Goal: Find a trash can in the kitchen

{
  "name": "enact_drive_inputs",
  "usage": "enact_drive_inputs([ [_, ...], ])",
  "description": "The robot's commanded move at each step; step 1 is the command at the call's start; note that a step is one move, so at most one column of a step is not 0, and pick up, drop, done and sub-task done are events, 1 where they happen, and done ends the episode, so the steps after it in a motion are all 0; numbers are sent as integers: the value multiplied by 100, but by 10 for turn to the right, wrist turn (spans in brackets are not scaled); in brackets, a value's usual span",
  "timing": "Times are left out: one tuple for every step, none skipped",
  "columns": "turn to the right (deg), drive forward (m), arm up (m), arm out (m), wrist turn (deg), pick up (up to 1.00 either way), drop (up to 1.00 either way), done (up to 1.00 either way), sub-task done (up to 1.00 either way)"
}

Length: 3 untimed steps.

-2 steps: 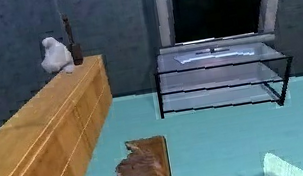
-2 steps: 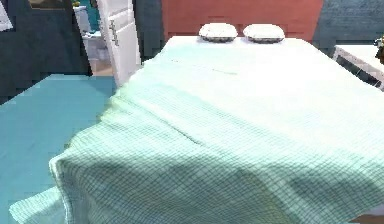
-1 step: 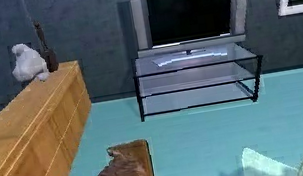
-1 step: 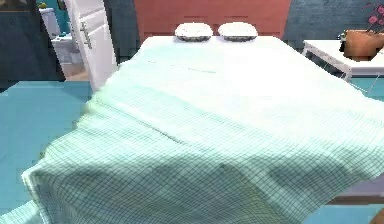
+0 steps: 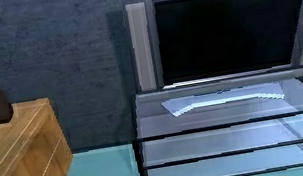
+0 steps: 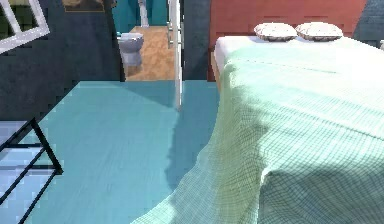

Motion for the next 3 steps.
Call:
enact_drive_inputs([
  [0, 5, 0, 0, 0, 0, 0, 0, 0],
  [390, 0, 0, 0, 0, 0, 0, 0, 0],
  [0, 80, 0, 0, 0, 0, 0, 0, 0],
])
